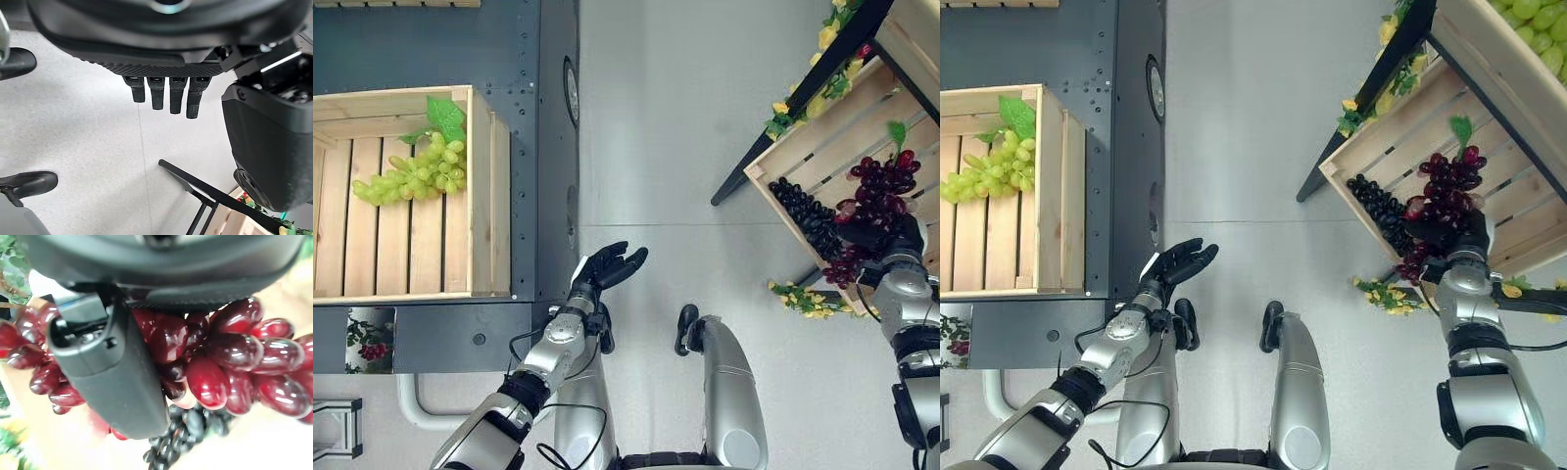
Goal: Pick up the fruits from the basket on one side to the basket on the other side
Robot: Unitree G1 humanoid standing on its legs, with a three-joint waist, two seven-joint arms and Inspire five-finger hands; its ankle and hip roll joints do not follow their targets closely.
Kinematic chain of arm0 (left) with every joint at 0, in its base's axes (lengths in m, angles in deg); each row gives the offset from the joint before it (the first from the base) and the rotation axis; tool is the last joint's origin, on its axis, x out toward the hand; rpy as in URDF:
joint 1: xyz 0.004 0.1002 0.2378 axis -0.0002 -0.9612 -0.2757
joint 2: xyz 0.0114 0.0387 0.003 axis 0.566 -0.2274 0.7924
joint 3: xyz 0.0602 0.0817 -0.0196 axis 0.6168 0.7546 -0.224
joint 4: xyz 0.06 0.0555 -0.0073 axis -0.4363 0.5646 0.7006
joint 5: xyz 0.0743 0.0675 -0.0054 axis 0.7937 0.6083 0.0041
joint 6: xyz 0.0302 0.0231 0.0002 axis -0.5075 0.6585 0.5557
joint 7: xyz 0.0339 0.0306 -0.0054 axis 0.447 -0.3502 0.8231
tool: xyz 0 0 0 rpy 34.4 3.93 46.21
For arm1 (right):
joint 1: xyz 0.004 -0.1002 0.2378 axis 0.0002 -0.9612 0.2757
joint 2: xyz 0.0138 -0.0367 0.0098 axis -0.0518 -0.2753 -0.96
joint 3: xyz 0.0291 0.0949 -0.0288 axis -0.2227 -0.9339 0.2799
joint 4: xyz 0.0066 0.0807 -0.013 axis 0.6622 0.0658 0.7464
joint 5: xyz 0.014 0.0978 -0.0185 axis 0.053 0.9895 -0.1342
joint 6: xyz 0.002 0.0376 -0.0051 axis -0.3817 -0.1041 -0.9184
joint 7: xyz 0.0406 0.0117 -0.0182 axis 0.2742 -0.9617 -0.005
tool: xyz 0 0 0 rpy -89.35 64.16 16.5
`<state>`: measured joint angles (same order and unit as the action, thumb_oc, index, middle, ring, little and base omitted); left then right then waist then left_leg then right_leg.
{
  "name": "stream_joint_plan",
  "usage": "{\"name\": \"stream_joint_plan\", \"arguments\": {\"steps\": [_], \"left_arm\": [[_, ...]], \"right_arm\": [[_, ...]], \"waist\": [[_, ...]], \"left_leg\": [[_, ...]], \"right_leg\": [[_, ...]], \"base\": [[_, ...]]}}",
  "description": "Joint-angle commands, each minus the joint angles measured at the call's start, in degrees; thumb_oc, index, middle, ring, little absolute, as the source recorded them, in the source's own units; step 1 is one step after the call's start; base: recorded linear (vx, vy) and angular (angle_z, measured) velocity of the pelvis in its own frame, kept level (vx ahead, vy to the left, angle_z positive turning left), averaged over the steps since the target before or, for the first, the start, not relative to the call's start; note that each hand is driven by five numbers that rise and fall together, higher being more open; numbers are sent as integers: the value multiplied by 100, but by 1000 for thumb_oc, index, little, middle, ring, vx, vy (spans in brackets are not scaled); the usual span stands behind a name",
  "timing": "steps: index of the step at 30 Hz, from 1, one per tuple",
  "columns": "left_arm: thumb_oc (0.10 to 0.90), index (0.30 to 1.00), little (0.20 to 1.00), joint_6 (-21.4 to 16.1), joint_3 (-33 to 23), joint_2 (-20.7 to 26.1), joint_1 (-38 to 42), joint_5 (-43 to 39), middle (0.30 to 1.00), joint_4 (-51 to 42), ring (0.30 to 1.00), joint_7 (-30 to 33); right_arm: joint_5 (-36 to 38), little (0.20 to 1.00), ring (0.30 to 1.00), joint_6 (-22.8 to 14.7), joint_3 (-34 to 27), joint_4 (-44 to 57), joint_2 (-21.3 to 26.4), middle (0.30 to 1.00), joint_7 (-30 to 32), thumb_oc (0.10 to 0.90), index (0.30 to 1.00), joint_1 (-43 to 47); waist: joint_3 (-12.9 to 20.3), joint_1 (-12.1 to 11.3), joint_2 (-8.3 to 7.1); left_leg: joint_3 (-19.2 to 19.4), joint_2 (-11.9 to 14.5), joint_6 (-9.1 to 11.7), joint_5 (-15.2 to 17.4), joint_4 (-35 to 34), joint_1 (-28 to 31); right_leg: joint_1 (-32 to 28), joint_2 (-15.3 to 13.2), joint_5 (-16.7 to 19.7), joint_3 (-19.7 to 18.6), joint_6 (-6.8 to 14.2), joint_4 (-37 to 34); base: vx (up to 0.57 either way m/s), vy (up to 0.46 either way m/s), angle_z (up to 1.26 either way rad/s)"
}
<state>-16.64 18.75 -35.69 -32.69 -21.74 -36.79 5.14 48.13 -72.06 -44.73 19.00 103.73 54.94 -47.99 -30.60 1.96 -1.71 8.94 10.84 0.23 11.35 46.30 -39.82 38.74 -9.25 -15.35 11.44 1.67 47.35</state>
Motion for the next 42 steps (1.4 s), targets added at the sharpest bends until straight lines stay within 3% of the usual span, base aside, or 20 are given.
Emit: {"name": "stream_joint_plan", "arguments": {"steps": [1,10,15,16,17,36,42], "left_arm": [[800,900,900,-315,229,53,175,-86,900,-770,900,47],[800,900,900,-412,336,44,46,-226,900,-888,900,74],[800,900,900,-462,409,17,-12,-294,900,-912,900,33],[800,900,900,-458,413,12,-21,-306,900,-912,900,14],[800,900,900,-457,420,7,-33,-307,900,-911,900,9],[800,900,900,-503,486,-112,12,-317,900,-848,900,-6],[800,900,900,-521,445,-150,16,-312,900,-826,900,11]], "right_arm": [[-383,300,300,-175,85,26,1096,300,706,400,300,617],[-1379,300,300,586,507,-54,1338,300,1403,400,300,1052],[-1588,300,300,594,696,-29,1423,300,1349,400,300,1276],[-1620,345,345,564,761,19,1416,345,1351,430,345,1331],[-1611,900,900,456,823,62,1410,900,1397,800,900,1377],[-1910,900,900,1026,947,-303,1012,900,1480,800,900,1282],[-1765,900,900,896,878,-259,879,900,1569,800,900,1144]], "waist": [[81,-72,-85],[81,-81,62],[81,-81,125],[81,-84,132],[81,-83,134],[81,-83,103],[81,-58,114]], "left_leg": [[193,-191,-249,855,491,237],[286,-167,-185,636,286,306],[342,-158,-154,529,182,378],[356,-154,-147,510,167,391],[364,-150,-145,500,150,406],[517,-83,-100,320,-184,799],[584,-91,-89,308,-308,933]], "right_leg": [[-400,185,155,398,-258,-251],[-427,139,106,396,-275,-314],[-464,120,72,385,-294,-336],[-465,117,58,383,-300,-328],[-471,117,49,380,-306,-333],[-816,213,107,398,-328,-677],[-894,224,113,370,-324,-761]], "base": [[0,0,0],[0,0,0],[0,0,0],[0,0,0],[0,0,0],[0,2,0],[-4,47,-1]]}}
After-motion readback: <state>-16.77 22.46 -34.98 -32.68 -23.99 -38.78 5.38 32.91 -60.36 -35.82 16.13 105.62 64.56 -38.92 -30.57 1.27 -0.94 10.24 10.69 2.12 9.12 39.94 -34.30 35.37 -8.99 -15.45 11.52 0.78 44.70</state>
